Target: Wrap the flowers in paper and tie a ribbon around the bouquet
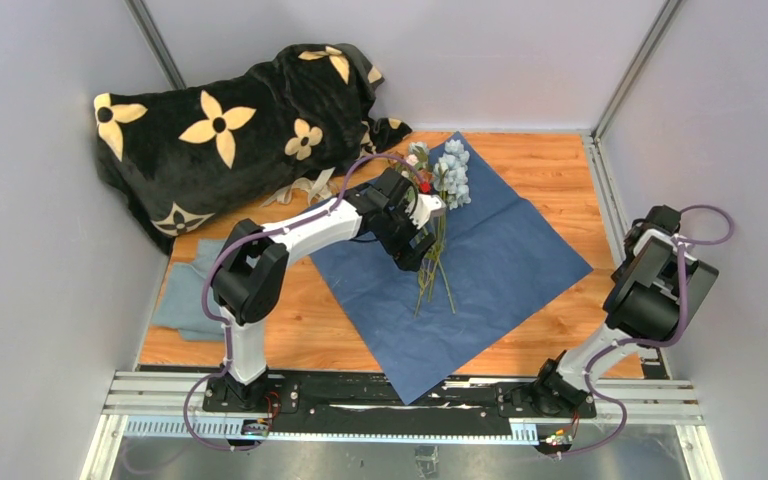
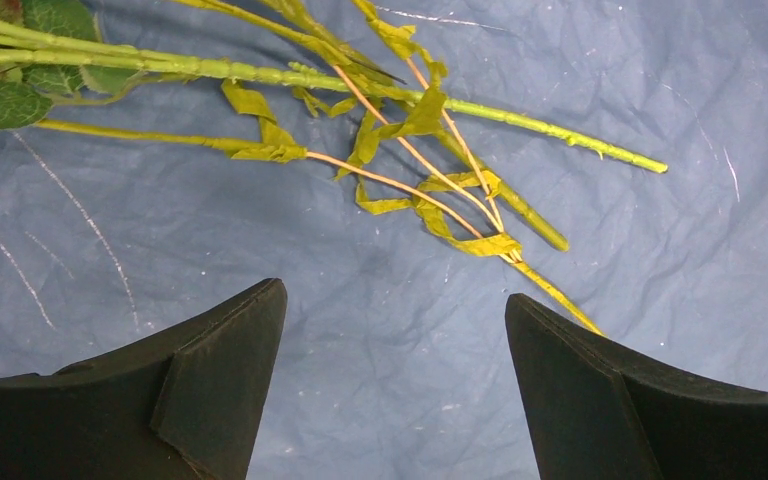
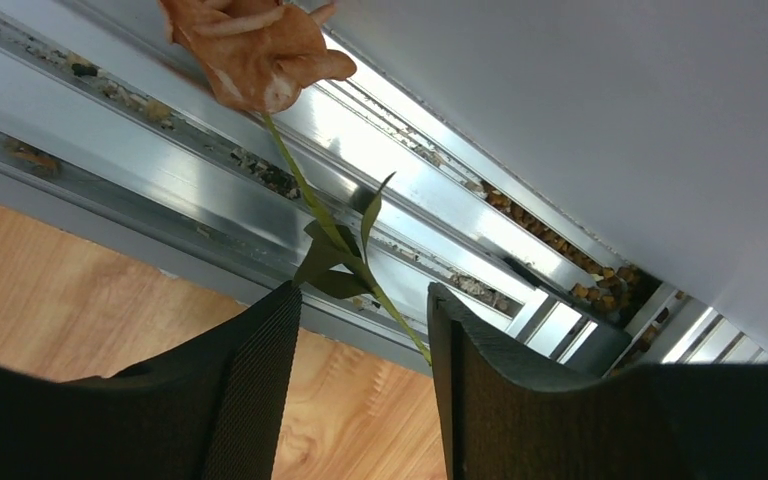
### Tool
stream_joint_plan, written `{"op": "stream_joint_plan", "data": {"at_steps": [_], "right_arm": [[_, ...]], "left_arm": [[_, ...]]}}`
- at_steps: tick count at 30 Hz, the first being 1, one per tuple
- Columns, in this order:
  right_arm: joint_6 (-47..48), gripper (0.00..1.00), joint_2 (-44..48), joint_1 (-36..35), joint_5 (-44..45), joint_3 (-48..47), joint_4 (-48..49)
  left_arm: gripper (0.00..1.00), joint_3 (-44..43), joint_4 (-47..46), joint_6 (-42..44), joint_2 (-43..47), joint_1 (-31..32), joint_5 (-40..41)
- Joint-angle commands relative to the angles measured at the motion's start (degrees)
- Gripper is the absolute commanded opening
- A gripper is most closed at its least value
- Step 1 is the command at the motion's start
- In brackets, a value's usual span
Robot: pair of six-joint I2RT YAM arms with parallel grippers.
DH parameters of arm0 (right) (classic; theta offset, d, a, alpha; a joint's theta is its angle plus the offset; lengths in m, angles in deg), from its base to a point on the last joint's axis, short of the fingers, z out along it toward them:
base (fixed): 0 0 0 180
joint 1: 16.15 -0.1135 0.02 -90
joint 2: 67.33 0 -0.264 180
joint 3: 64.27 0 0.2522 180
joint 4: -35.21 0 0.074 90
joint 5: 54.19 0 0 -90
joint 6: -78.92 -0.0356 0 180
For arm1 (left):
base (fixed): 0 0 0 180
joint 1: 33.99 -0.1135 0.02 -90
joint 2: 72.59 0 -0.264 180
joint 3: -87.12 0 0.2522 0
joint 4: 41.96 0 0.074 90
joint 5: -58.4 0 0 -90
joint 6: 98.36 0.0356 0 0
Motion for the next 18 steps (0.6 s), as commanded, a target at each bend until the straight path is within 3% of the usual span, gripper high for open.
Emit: {"op": "stream_joint_plan", "data": {"at_steps": [1, 4, 12, 18], "right_arm": [[1.4, 0.52, -2.2, 3.0, -4.3, -1.4, -1.4], [2.1, 0.47, -3.1, 3.0, -4.8, -2.0, -1.4], [3.3, 0.01, -4.2, 2.9, -3.7, -2.4, -0.9], [2.8, 0.00, 0.6, 2.0, -2.0, 1.4, 2.3]], "left_arm": [[0.90, 0.5, -0.1, -0.3, 1.9, -1.2, -0.1], [0.90, 0.6, -0.2, -0.3, 1.8, -1.3, -0.5], [0.90, 1.0, -0.3, -0.6, 1.7, -1.3, -1.3], [0.90, 1.1, -0.4, -0.9, 1.4, -1.3, -2.0]]}}
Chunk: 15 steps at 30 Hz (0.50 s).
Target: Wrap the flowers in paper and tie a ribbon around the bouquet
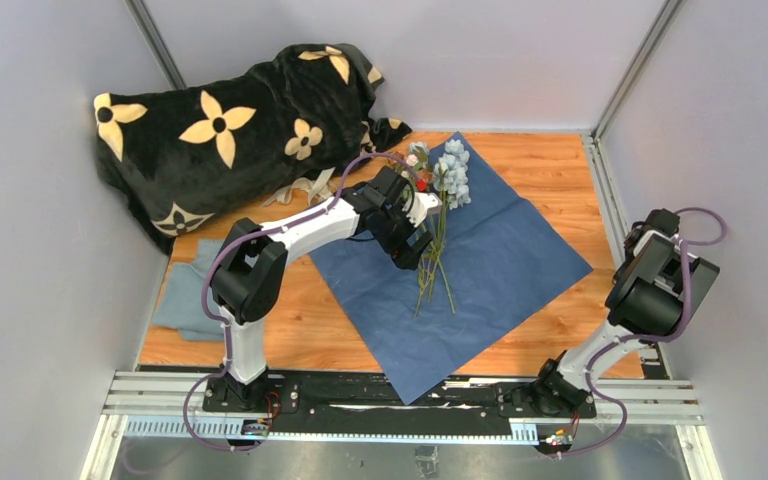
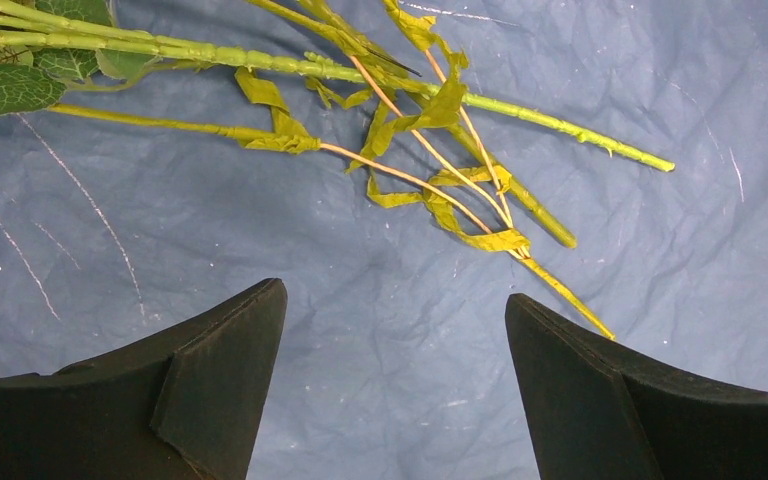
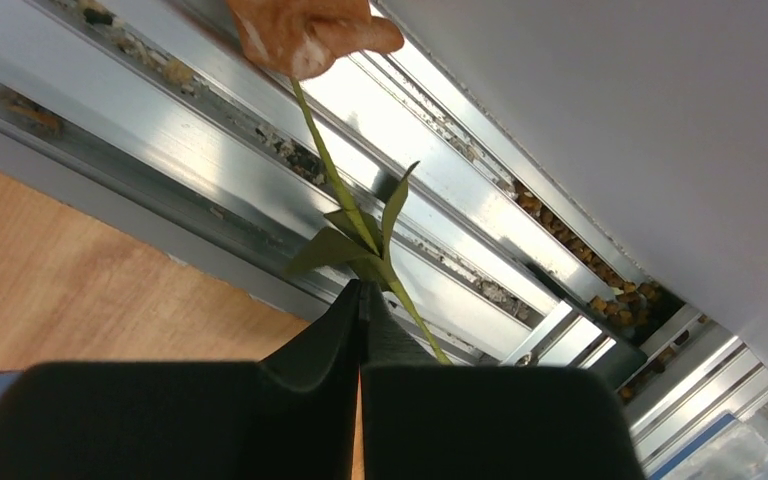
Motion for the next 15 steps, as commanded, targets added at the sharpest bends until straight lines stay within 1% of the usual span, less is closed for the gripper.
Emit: {"op": "stream_joint_plan", "data": {"at_steps": [1, 8, 12, 15], "right_arm": [[-1.2, 0.00, 4.2, 0.3, 3.5, 2.5, 2.7], [-0.2, 0.00, 10.6, -5.6, 10.1, 3.7, 3.4], [-0.3, 0.00, 12.5, -5.4, 11.2, 5.2, 5.2], [0.2, 0.00, 10.7, -5.1, 11.7, 5.1, 5.4]], "left_arm": [[0.90, 0.7, -0.5, -0.7, 1.2, 0.0, -1.4], [0.90, 0.5, -0.4, -0.8, 0.9, 0.0, -1.6], [0.90, 0.6, -0.5, -0.8, 0.9, 0.0, -1.6], [0.90, 0.5, -0.5, -0.7, 1.0, -0.1, -1.5]]}}
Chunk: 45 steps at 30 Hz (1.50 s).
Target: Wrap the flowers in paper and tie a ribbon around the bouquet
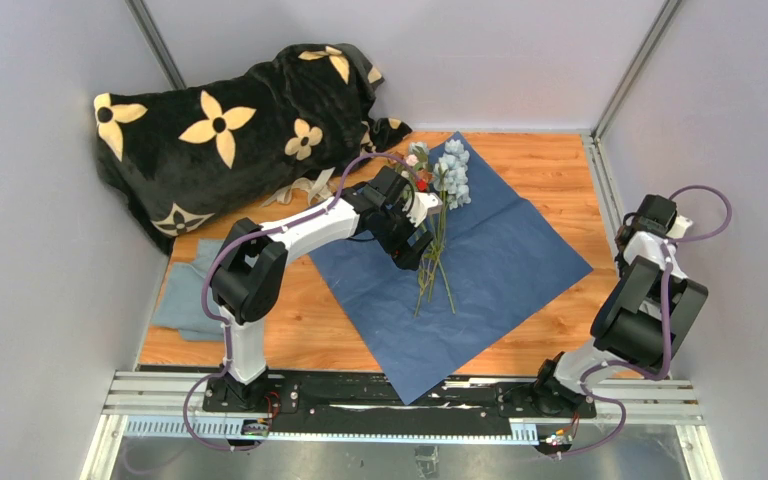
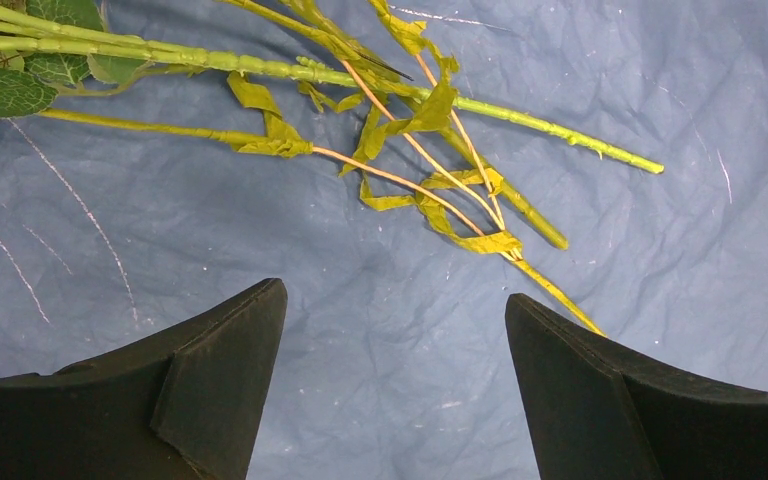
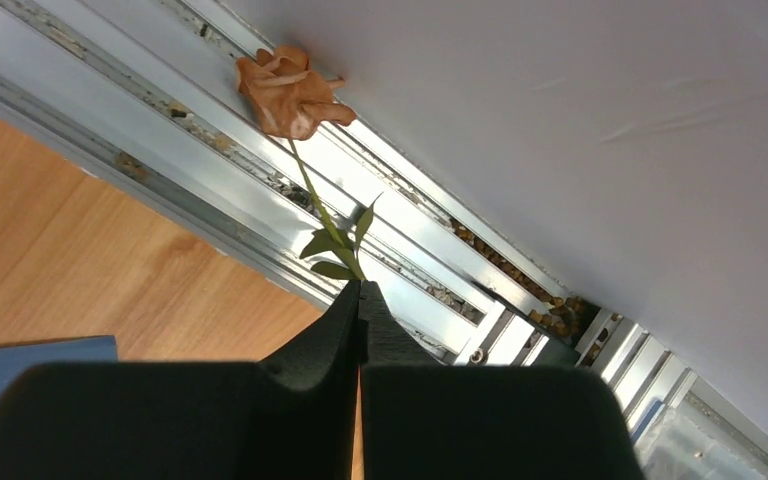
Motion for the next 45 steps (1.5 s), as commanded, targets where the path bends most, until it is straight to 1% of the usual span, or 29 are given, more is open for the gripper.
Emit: {"op": "stream_joint_plan", "data": {"at_steps": [1, 2, 3, 4, 5, 7, 11, 19, 22, 27, 30, 32, 37, 40, 45], "right_arm": [[0.0, 0.04, -3.5, 0.5, 4.1, 0.7, -0.2], [-0.2, 0.16, -4.7, 0.9, 4.4, -0.5, -1.5], [-0.3, 0.34, -6.7, 1.5, 3.8, -1.5, -2.5], [-0.1, 0.46, -8.3, 1.8, 2.7, -2.2, -2.7], [0.4, 0.50, -10.0, 2.0, 1.9, -2.5, -2.5], [1.0, 0.51, -12.3, 2.0, 2.0, -3.0, -2.3], [1.2, 0.47, -14.0, 2.1, 3.4, -3.6, -2.2], [1.4, 0.33, -15.6, 2.3, 5.3, -3.4, -1.0], [1.9, 0.34, -15.9, 2.4, 5.7, -4.1, -1.0], [2.9, 0.39, -15.1, 2.4, 5.6, -4.1, 1.2], [3.3, 0.38, -14.1, 2.4, 5.1, -2.9, 3.8], [3.8, 0.34, -14.5, 2.4, 5.1, -3.0, 4.3], [4.4, 0.12, -15.9, 2.5, 5.2, -4.3, 4.1], [4.4, 0.00, -15.4, 2.6, 5.1, -3.9, 4.4], [4.1, 0.00, -12.5, 2.5, 4.4, -2.6, 5.1]], "left_arm": [[0.90, 0.6, -0.4, -0.2, 1.1, -0.1, -0.7], [0.90, 0.7, -0.4, -0.1, 1.1, -0.1, -0.6], [0.90, 0.8, -0.4, -0.1, 1.2, -0.1, -0.6], [0.90, 1.0, -0.4, 0.1, 1.4, -0.1, -0.5], [0.90, 1.1, -0.3, 0.3, 1.5, -0.1, -0.5], [0.90, 1.6, -0.3, 0.6, 1.8, -0.1, -0.3], [0.90, 2.2, -0.3, 0.9, 1.8, -0.3, -0.1], [0.90, 2.0, -0.3, 0.5, 1.2, -0.4, -0.9], [0.90, 2.1, -0.2, 0.5, 1.0, -0.4, -1.0], [0.90, 2.4, -0.3, 0.5, 0.5, -0.4, -1.6], [0.90, 2.2, -0.5, 0.2, 0.1, -0.4, -2.1], [0.90, 2.1, -0.3, 0.1, -0.1, -0.4, -2.3], [0.90, 2.1, -0.1, 0.4, -0.1, -0.4, -2.3], [0.90, 2.3, 0.0, 0.4, 0.0, -0.4, -2.3], [0.90, 2.3, 0.0, 0.6, 0.3, -0.4, -2.4]]}}
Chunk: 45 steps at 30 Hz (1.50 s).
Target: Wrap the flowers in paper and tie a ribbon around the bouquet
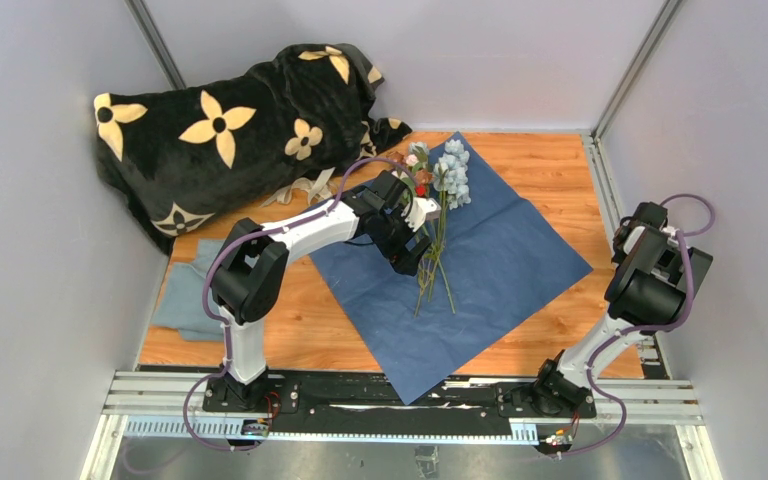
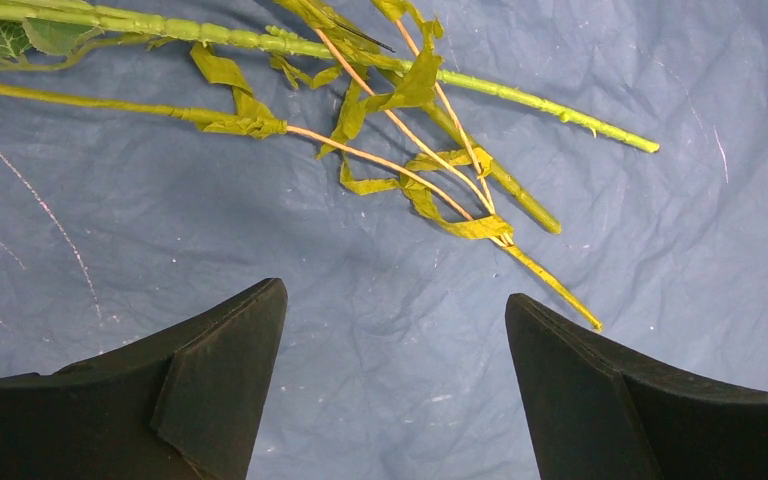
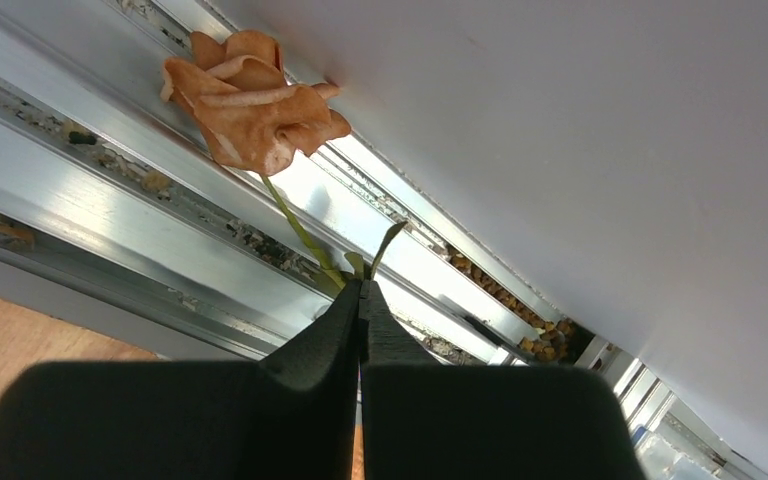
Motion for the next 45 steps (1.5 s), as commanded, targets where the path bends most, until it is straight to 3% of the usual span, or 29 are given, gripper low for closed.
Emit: {"op": "stream_joint_plan", "data": {"at_steps": [1, 12, 19, 26, 30, 34, 36, 37, 39, 41, 45], "right_arm": [[-0.4, 0.00, 3.0, 0.6, 0.3, 1.0, 1.8], [1.6, 0.00, 16.6, -11.0, 4.6, 2.0, 1.2], [-0.1, 0.00, 23.8, -28.7, 5.4, 2.9, -0.5], [-5.6, 0.00, 24.7, -41.7, -5.7, 5.7, -3.4], [-8.1, 0.00, 23.6, -46.4, -19.4, 8.2, -3.5], [-9.6, 0.00, 21.9, -48.8, -23.0, 8.2, -9.3], [-10.3, 0.08, 22.6, -48.9, -23.1, 8.3, -13.1], [-10.6, 0.22, 23.2, -48.9, -23.1, 8.2, -14.8], [-11.5, 0.40, 24.8, -48.8, -22.7, 7.6, -17.4], [-13.4, 0.53, 26.5, -48.8, -21.0, 6.6, -20.2], [-20.0, 0.67, 27.3, -48.2, -12.8, 6.5, -20.5]], "left_arm": [[0.90, 0.4, 0.3, 0.3, 0.2, -0.2, -0.9], [0.90, 0.5, 0.2, 0.7, 0.5, -0.2, -0.7], [0.90, 0.3, 0.2, 0.6, 0.3, -0.2, -0.8], [0.90, 0.3, 0.3, 1.0, 0.0, -0.2, -0.5], [0.90, 0.1, 0.5, 1.0, 0.0, -0.2, 0.2], [0.90, -0.9, 2.0, 2.1, 0.2, -0.2, 1.0], [0.90, -1.4, 2.8, 2.6, 0.4, -0.4, 1.4], [0.90, -1.6, 2.9, 2.8, 0.5, -0.5, 1.4], [0.90, -2.0, 3.1, 2.8, 0.6, -0.7, 1.4], [0.90, -2.2, 3.3, 2.8, 0.6, -0.8, 1.5], [0.90, -2.2, 3.0, 2.5, 0.5, -0.8, 0.8]]}}
